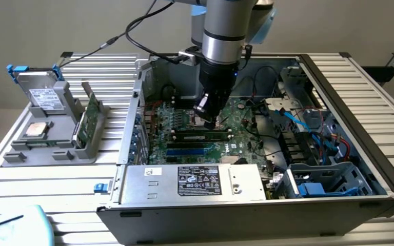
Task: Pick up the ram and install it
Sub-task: 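Press down the ram until it locks into place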
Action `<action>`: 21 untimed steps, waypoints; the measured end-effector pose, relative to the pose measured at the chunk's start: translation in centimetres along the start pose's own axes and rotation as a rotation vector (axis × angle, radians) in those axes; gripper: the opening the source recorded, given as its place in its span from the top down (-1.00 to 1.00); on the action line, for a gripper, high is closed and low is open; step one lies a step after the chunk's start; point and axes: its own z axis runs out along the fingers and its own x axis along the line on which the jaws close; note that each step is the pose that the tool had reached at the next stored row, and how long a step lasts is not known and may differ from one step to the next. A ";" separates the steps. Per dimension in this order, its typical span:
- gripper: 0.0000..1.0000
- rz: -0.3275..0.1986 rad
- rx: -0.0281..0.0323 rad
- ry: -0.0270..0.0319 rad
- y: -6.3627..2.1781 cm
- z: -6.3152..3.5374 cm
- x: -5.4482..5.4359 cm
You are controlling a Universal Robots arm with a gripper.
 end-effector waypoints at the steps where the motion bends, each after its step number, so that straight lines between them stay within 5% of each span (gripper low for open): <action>1: 0.79 0.012 -0.0006 -0.0002 0.00 0.00 0.0; 21: 0.79 0.313 -0.0368 0.0058 0.01 -0.01 0.0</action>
